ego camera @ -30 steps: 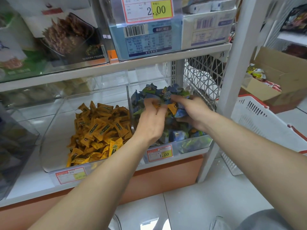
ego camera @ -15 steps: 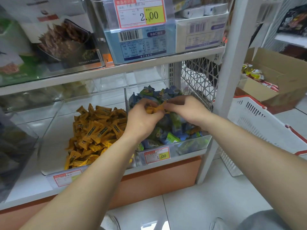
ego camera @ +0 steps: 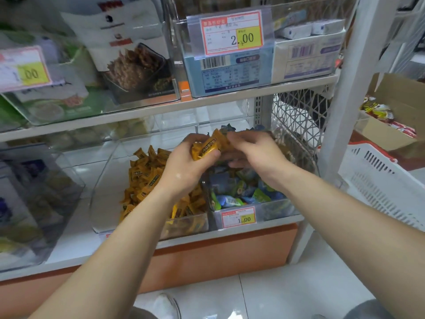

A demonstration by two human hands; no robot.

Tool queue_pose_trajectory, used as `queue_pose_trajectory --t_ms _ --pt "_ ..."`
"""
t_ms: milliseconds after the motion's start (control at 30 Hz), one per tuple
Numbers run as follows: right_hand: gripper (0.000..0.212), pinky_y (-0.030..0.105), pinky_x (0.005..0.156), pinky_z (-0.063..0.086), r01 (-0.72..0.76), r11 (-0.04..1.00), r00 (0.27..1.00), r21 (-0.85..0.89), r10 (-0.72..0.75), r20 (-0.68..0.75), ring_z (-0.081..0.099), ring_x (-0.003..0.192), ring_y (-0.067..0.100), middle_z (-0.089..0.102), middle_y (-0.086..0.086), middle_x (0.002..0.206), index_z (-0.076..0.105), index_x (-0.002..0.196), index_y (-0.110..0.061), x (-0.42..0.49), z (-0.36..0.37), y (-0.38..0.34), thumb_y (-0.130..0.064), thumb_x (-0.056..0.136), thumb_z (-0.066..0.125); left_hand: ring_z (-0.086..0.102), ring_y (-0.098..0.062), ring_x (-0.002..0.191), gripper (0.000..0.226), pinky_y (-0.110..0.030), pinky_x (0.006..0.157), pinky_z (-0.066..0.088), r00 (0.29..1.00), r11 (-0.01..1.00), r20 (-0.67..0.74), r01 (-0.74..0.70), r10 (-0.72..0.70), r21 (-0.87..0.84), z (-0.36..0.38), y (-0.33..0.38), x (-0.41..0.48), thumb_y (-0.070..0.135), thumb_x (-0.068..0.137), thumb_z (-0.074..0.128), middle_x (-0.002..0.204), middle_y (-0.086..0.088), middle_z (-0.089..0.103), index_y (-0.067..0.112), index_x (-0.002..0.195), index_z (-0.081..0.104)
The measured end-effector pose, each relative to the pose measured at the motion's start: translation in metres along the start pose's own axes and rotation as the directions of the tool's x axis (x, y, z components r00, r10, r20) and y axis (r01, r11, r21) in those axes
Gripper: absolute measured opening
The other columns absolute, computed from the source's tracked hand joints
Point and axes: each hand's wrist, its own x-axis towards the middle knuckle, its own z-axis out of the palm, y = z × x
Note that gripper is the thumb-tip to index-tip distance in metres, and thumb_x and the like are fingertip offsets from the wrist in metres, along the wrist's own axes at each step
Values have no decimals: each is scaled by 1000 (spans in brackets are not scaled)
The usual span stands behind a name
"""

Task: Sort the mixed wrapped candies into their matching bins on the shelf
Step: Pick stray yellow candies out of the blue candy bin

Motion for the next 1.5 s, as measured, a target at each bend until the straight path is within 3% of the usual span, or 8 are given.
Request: queue_pose_trajectory --t_ms 233,467,667,800,967,1167,1333,1500 --pt "18 31 92 50 52 873 995 -485 -90 -54 65 104 14 72 -2 109 73 106 -19 15 -19 9 -28 90 71 60 -20 98 48 -30 75 46 987 879 6 140 -160 457 -51 -59 -1 49 86 70 114 1 66 33 129 55" --pt "9 2 59 35 51 704 974 -708 -190 -119 61 78 6 63 -16 82 67 92 -27 17 -56 20 -19 90 68 57 -12 113 41 -24 89 41 995 891 56 -97 80 443 -31 -34 3 44 92 62 131 5 62 31 130 60" --pt "25 34 83 52 138 525 966 -840 115 231 65 97 19 69 -5 103 69 117 -26 12 -47 27 -21 93 65 62 -17 103 30 -37 87 52 925 827 237 -374 298 420 29 7 -2 36 90 60 112 4 68 25 117 68" --pt "7 30 67 45 182 330 916 -926 287 282 62 83 23 66 -1 88 66 96 -27 10 -51 29 -33 94 64 62 -24 105 34 -40 80 54 894 766 378 -413 240 492 61 6 -1 38 89 59 116 2 65 27 120 63" --pt "28 34 59 45 168 200 915 -965 333 228 54 63 23 58 3 68 61 72 -17 10 -61 33 -38 90 64 63 -27 100 37 -35 68 49 894 642 414 -420 172 641 77 -6 9 48 88 51 114 1 65 29 118 59" --pt "30 27 53 34 124 286 918 -950 330 219 51 68 21 53 -4 68 47 69 -25 7 -61 40 -35 92 61 62 -30 98 45 -34 69 41 896 631 443 -361 30 687 84 -5 22 54 86 47 111 -5 66 25 120 54" --pt "23 37 80 55 99 381 916 -919 327 234 64 93 27 70 6 105 65 112 -19 8 -49 41 -27 93 56 54 -21 68 26 -27 54 35 862 720 498 -291 -88 631 81 1 23 54 81 45 80 0 57 30 91 49" --pt "25 42 88 55 24 542 904 -840 346 249 66 97 25 72 4 105 68 112 -20 11 -55 41 -22 87 64 54 -25 85 44 -30 65 39 798 714 583 -320 -152 623 76 6 27 51 70 41 100 -3 54 27 101 60"
